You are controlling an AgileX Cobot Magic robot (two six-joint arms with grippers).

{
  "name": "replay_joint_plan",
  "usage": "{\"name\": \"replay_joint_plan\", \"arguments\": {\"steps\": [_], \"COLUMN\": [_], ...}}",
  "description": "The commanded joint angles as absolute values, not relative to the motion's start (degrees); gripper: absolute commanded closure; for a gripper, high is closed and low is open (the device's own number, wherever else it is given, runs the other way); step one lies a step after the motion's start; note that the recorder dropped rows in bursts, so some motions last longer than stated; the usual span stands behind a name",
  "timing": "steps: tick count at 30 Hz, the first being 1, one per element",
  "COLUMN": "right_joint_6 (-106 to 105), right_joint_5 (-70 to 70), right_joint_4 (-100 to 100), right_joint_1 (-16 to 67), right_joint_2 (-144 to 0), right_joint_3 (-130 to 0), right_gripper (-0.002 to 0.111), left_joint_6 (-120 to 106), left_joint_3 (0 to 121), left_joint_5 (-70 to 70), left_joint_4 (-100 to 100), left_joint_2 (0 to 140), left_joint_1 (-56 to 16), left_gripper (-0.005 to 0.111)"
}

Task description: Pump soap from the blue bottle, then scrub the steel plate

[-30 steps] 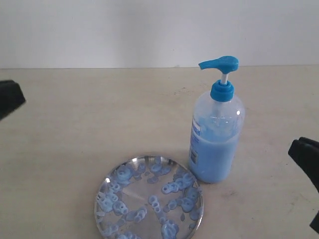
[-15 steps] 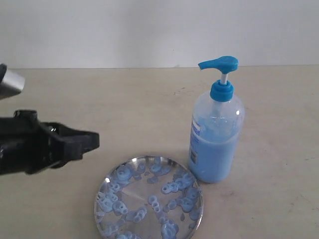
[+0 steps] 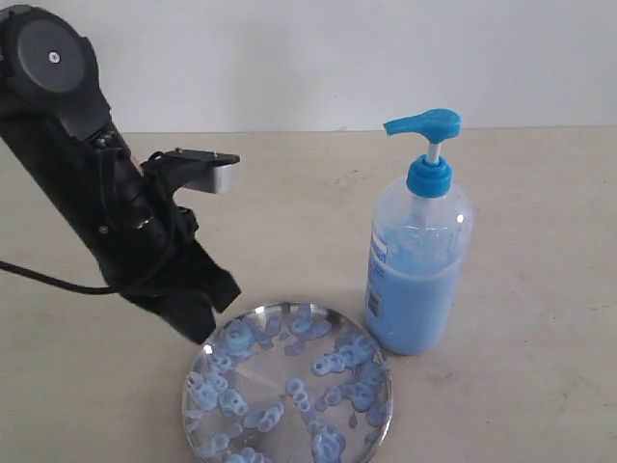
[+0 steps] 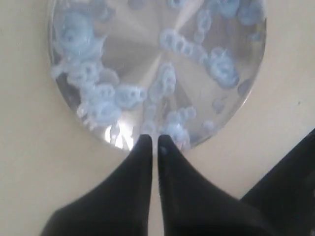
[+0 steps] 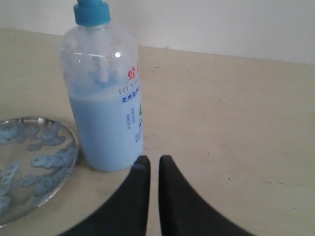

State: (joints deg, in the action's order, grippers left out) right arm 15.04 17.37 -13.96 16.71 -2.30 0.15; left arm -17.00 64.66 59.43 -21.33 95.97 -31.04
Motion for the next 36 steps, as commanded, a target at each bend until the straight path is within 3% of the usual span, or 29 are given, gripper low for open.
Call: {"name": "replay_joint_plan", "arguments": {"steps": [1,6,9,12,16,20,23,26,28,32,34,36], "right_joint_6": [14.54,14.68,14.68,14.68,14.68,14.68,14.68,14.68,14.68,14.68,14.68,14.68], "right_joint_5": [18.48,18.48,18.48,18.48,18.48,18.48,18.48,18.48,18.48,18.48,18.48,18.48], "right_joint_4": [-16.00,-16.00,-16.00,-16.00,-16.00,-16.00,-16.00,-16.00,-16.00,-16.00,-16.00,-16.00], "right_joint_1": [16.49,16.49,16.49,16.49,16.49,16.49,16.49,16.49,16.49,16.49,16.49,16.49], "right_joint_2": [-1.89,-1.89,-1.89,-1.89,-1.89,-1.89,-1.89,-1.89,-1.89,-1.89,-1.89,-1.89], "right_joint_3": [0.00,0.00,0.00,0.00,0.00,0.00,0.00,0.00,0.00,0.00,0.00,0.00], "right_gripper": [0.106,0.106,0.106,0.106,0.106,0.106,0.106,0.106,0.106,0.106,0.106,0.106], "left_joint_6": [-18.32,-27.60,-28.48,-25.52,-14.27,-31.15,-55.52,-54.87,-50.41,-28.71,-15.18,-23.46], "left_joint_3": [66.86,69.41,68.81,67.95,69.91,71.99,72.22,72.22,72.22,72.22,72.22,72.22], "left_joint_5": [50.86,51.76,62.77,64.47,54.60,40.14,49.13,65.86,68.60,48.81,38.77,39.23], "left_joint_4": [-27.79,-32.30,-24.18,-13.71,-0.44,-22.56,-39.17,-34.78,-25.45,-9.81,-11.62,-21.22], "left_joint_2": [99.10,107.23,109.33,109.08,108.92,109.17,109.44,109.44,109.04,108.70,108.70,108.70], "left_joint_1": [-32.18,-35.81,-37.74,-37.95,-37.84,-38.53,-39.60,-39.61,-39.61,-39.61,-39.61,-39.89], "left_gripper": [0.103,0.103,0.103,0.103,0.103,0.103,0.103,0.103,0.103,0.103,0.103,0.103]}}
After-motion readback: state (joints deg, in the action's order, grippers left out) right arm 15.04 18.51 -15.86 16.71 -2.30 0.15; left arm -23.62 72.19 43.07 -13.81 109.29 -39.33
